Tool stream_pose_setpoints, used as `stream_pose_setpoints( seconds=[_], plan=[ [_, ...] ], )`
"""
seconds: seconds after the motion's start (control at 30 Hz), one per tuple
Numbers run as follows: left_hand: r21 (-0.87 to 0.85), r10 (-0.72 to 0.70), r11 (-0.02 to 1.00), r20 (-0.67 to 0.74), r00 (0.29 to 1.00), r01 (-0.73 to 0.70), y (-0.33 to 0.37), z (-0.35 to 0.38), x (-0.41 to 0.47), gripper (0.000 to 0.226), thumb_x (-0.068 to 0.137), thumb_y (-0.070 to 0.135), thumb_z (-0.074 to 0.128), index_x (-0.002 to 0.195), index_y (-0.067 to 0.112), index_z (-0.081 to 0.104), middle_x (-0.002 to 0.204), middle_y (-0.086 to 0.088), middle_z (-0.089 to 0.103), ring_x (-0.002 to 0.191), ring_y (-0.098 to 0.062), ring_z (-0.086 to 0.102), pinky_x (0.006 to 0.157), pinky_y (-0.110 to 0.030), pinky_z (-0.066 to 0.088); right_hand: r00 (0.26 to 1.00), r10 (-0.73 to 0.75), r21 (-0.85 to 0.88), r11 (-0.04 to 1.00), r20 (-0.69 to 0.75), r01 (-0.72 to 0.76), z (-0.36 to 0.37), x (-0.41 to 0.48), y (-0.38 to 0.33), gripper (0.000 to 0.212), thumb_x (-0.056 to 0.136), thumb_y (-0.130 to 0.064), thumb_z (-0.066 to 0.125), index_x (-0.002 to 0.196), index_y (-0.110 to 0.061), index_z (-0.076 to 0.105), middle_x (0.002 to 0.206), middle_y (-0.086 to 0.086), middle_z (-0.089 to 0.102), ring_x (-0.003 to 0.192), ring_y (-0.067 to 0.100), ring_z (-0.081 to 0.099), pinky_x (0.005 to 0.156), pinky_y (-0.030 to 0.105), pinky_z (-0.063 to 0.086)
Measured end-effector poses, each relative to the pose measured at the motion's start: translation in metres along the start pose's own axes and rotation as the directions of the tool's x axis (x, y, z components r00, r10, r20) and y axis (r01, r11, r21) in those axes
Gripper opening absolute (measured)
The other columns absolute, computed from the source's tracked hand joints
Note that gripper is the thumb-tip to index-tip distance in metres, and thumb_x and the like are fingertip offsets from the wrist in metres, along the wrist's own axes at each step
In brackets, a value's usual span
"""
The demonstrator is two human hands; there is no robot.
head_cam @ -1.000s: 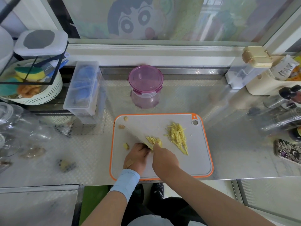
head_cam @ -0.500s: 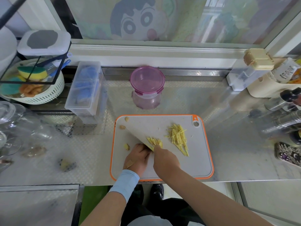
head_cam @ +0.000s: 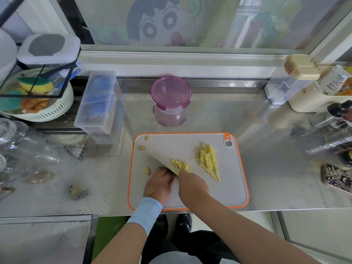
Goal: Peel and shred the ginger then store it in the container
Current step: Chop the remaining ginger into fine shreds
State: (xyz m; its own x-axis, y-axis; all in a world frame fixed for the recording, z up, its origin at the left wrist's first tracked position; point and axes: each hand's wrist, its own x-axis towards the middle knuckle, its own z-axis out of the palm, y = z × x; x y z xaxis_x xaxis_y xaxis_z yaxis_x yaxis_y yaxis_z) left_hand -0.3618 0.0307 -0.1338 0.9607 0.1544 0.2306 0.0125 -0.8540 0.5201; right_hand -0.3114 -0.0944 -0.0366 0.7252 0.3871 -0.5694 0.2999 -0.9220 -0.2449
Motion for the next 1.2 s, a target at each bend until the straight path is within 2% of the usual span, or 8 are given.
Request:
stream_pose_setpoints(
  seconds=[0.1,0.2,0.4,0.63,0.87,1.03,1.13,1.2],
  plan=[
    [0.006,-0.015,1.0,0.019,1.0,0.015,0.0,0.0,0.0,0.028,0.087,0.027,0.045,0.082,0.019,0.072,0.091,0.002,0.066,0.098,-0.014,0.051,0.064,-0.027,0.053,1.0,-0.002,0.021,1.0,-0.014,0.002,0.001,0.0,0.0,0.036,0.092,-0.001,0.045,0.125,-0.012,0.04,0.072,0.0,0.042,0.073,0.027,0.052,0.06,0.033,0.043],
    [0.033,0.021,0.999,0.009,1.0,-0.021,-0.001,0.0,0.0,0.027,0.086,0.024,0.046,0.08,0.018,0.072,0.091,0.0,0.066,0.098,-0.016,0.052,0.072,-0.026,0.051,1.0,0.023,0.018,1.0,-0.014,-0.023,0.004,-0.009,0.01,0.05,0.091,0.0,0.045,0.137,-0.013,0.033,0.072,-0.001,0.043,0.069,0.023,0.05,0.053,0.031,0.039],
    [-0.023,0.01,1.0,-0.023,1.0,-0.011,-0.001,0.003,-0.002,0.024,0.087,0.022,0.048,0.082,0.017,0.072,0.09,0.002,0.065,0.096,-0.015,0.052,0.076,-0.023,0.045,0.998,0.055,0.003,0.999,0.024,-0.055,0.007,-0.018,0.019,0.025,0.089,0.001,0.046,0.105,-0.016,0.037,0.073,0.001,0.047,0.071,0.024,0.055,0.059,0.034,0.049],
    [-0.002,0.009,1.0,-0.014,1.0,-0.009,0.0,0.003,-0.001,0.025,0.088,0.024,0.048,0.082,0.019,0.071,0.091,0.003,0.065,0.096,-0.015,0.053,0.071,-0.025,0.051,0.999,0.034,0.038,0.999,0.004,-0.034,0.003,-0.01,0.012,0.05,0.092,-0.001,0.045,0.138,-0.013,0.033,0.075,0.0,0.046,0.07,0.023,0.05,0.058,0.031,0.041],
    [-0.013,-0.002,1.0,-0.015,1.0,0.001,-0.003,0.006,-0.002,0.025,0.087,0.024,0.048,0.082,0.017,0.072,0.092,0.001,0.066,0.098,-0.016,0.053,0.076,-0.026,0.048,0.997,0.078,0.026,0.997,0.027,-0.078,0.009,-0.026,0.022,0.028,0.086,0.005,0.044,0.1,-0.017,0.034,0.073,0.002,0.049,0.064,0.021,0.05,0.052,0.032,0.042],
    [-0.021,0.005,1.0,-0.008,1.0,-0.005,-0.001,0.004,-0.002,0.026,0.088,0.025,0.047,0.083,0.018,0.072,0.092,0.003,0.066,0.098,-0.014,0.052,0.071,-0.025,0.051,1.0,0.025,0.016,1.0,0.016,-0.025,0.002,-0.008,0.011,0.042,0.091,0.0,0.045,0.131,-0.012,0.037,0.084,0.005,0.052,0.074,0.025,0.051,0.061,0.033,0.043],
    [-0.033,-0.011,0.999,0.008,1.0,0.012,-0.001,0.004,-0.003,0.026,0.089,0.025,0.046,0.087,0.018,0.071,0.095,0.002,0.065,0.099,-0.015,0.052,0.069,-0.026,0.052,1.0,0.005,0.035,0.999,0.006,-0.005,-0.001,-0.001,0.002,0.037,0.093,-0.002,0.045,0.128,-0.011,0.039,0.095,0.01,0.06,0.076,0.028,0.05,0.063,0.034,0.043],
    [-0.038,-0.02,0.999,0.001,1.0,0.02,0.0,0.004,-0.004,0.027,0.089,0.025,0.045,0.088,0.018,0.072,0.096,0.001,0.065,0.1,-0.016,0.052,0.069,-0.026,0.051,1.0,0.01,0.046,0.999,-0.001,-0.01,0.0,-0.002,0.003,0.038,0.092,-0.001,0.044,0.128,-0.012,0.039,0.084,0.005,0.054,0.075,0.028,0.05,0.063,0.034,0.044]
  ],
)
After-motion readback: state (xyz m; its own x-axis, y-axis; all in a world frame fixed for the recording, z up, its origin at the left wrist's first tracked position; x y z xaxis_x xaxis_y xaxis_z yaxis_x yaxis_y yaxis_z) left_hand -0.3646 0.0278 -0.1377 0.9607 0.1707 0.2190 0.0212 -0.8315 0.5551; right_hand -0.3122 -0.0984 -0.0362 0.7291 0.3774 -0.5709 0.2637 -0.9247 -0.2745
